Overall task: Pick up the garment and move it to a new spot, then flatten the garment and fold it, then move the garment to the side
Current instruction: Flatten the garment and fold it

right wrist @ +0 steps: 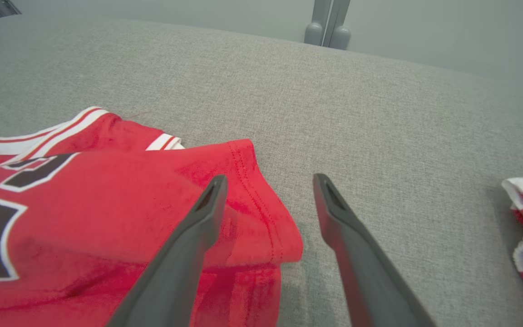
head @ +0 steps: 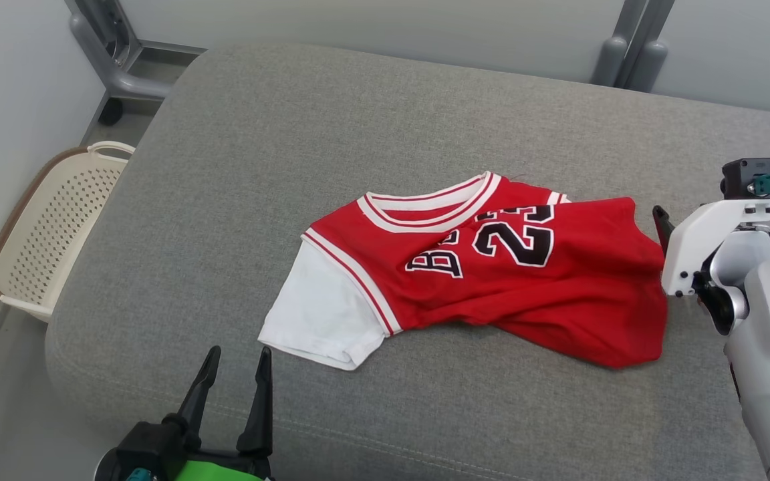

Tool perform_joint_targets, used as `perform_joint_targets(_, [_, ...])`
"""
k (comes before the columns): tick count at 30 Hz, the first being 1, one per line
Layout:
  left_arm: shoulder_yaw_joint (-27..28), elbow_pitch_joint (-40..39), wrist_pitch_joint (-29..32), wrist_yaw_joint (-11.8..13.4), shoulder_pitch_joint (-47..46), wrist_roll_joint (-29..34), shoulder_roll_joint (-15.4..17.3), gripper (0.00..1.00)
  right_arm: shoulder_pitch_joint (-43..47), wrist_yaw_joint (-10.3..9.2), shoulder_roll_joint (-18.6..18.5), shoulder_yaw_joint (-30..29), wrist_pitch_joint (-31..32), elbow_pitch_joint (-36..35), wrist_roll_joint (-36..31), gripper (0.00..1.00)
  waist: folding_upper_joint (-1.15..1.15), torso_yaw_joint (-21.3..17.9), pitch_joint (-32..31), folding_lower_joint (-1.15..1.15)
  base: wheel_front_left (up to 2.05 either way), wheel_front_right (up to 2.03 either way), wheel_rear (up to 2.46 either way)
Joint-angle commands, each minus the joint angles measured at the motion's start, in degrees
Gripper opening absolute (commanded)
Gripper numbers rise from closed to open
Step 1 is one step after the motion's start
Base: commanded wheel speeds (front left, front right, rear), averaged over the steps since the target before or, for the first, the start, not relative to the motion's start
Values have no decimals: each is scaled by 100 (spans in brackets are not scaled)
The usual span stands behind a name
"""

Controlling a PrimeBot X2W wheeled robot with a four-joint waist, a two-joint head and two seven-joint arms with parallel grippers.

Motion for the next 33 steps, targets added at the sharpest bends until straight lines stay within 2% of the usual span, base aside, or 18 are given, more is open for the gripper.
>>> perform_joint_targets(1, [26,2,-16,-25,-93,45,-5,100,-29,-2,-44,-81,-99,-6,-71,100,0,-16,-10,0,0,0,0])
perform_joint_targets(5, [64,8,-15,-27,-66,57,-8,100,10,-2,-6,-226,-294,-124,-167,100,0,-76,-61,0,0,0,0])
perform_joint_targets(11, [161,-10,-15,-11,9,95,-21,100,596,-2,247,-218,-881,-1060,192,100,0,-301,-231,0,0,0,0])
perform_joint_targets(14, [187,5,-15,-6,54,114,-26,100,1027,-2,336,70,-1018,-1635,452,100,0,-373,-299,0,0,0,0])
perform_joint_targets(20, [217,28,-16,-5,115,125,-34,100,2127,-3,334,725,-988,-2768,1048,100,0,-465,-421,0,0,0,0])
perform_joint_targets(23, [223,35,-15,-8,154,124,-36,100,2631,-2,398,738,-889,-3134,1120,100,0,-493,-483,0,0,0,0])
perform_joint_targets(29, [223,33,-15,-13,193,100,-41,100,3357,-2,596,541,-514,-3422,996,100,0,-548,-520,0,0,0,0])
perform_joint_targets(33, [193,53,-15,-18,181,76,-42,100,3578,-2,694,409,-346,-3373,848,100,0,-551,-508,0,0,0,0])
